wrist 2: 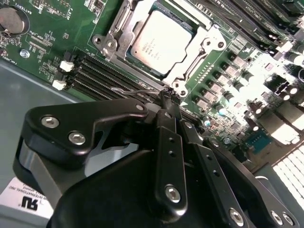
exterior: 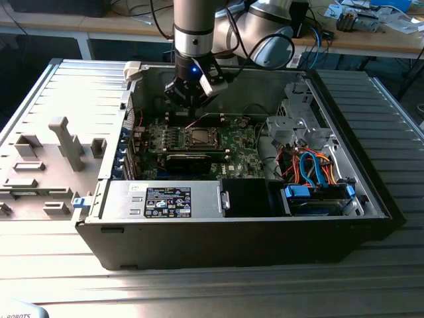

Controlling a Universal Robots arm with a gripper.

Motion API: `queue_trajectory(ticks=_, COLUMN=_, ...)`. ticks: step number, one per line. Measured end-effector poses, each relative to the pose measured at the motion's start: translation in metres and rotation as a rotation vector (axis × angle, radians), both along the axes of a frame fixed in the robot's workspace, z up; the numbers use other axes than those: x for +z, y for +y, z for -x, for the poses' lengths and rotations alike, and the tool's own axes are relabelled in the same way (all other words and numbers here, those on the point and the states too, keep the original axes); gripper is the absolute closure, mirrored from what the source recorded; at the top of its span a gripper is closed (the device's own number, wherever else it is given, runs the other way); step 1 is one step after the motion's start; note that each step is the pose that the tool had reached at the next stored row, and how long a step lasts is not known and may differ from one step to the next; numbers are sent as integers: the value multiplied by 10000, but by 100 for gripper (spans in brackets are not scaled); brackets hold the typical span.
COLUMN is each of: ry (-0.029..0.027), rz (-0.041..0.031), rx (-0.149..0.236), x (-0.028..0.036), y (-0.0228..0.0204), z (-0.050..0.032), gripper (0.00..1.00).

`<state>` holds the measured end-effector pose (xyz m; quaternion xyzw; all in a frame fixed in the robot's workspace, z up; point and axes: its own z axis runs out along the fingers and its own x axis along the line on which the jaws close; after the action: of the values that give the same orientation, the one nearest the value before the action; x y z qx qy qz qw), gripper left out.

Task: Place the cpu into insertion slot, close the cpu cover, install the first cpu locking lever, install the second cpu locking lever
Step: 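Install the first cpu locking lever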

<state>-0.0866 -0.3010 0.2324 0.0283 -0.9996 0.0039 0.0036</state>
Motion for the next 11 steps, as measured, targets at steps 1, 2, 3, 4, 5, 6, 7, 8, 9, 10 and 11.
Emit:
queue_trajectory(ticks=1, ry=1, rz=-8, rx=-2, x=-7, y=5, z=0, gripper=89)
queue_trajectory(ticks=2, ry=1, rz=-50, rx=-10, x=-16, y=17, z=0, gripper=89)
queue_trajectory(ticks=3, ry=0, rz=-75, rx=-27, x=-23, y=19, z=-1, gripper=89)
queue_trajectory(ticks=4, ry=2, rz=-114, rx=-63, x=-28, y=19, z=0, gripper=89)
queue_trajectory(ticks=5, ry=1, rz=-251, rx=-128, x=-36, y=20, z=0, gripper=89)
queue_trajectory(ticks=6, ry=1, rz=-380, rx=-171, x=-44, y=20, z=-1, gripper=89)
queue_trajectory(ticks=7, ry=1, rz=-459, rx=-184, x=-52, y=11, z=-1, gripper=89)
queue_trajectory(ticks=8, ry=1, rz=-464, rx=-185, x=-56, y=-4, z=0, gripper=89)
queue_trajectory(ticks=9, ry=2, rz=-466, rx=-184, x=-59, y=-14, z=-1, gripper=89)
queue_trajectory(ticks=10, ry=2, rz=-466, rx=-185, x=-61, y=-25, z=0, gripper=89)
queue_trajectory(ticks=11, ry=2, rz=-464, rx=-186, x=-63, y=-33, z=0, gripper=89)
